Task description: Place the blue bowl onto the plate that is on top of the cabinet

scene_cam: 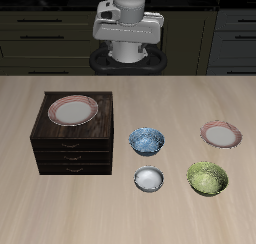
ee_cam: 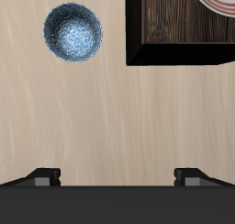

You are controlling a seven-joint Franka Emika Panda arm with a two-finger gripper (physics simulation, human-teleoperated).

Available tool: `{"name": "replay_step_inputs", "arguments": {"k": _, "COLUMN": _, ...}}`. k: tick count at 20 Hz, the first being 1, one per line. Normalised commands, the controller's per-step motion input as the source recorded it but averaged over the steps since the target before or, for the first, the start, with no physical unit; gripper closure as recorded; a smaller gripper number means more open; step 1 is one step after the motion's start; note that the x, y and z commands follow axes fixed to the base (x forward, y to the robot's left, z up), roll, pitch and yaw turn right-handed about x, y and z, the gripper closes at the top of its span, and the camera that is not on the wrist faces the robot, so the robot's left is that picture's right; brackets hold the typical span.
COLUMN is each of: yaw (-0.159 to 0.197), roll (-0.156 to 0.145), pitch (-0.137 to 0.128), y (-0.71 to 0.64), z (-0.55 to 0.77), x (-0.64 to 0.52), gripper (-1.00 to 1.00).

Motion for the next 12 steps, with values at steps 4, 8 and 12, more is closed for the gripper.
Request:
{"name": "replay_step_inputs", "arguments": {"k": 4, "yaw": 0.0, "roll": 0.054, "pitch": 0.012, "y": 0.11, "z": 0.0, "x": 0.19, "gripper": -1.0}}
{"name": "replay_step_inputs", "arguments": {"k": 8, "yaw": -0.015, "roll": 0.033, "pitch": 0.018, "y": 0.06, "z": 0.01, "x": 0.19, "gripper": -1.0}}
{"name": "replay_step_inputs", "arguments": {"k": 12, "yaw": -0.019, "roll": 0.043, "pitch": 0.017, "y": 0.14, "z": 0.01, "x": 0.33, "gripper": -1.0}}
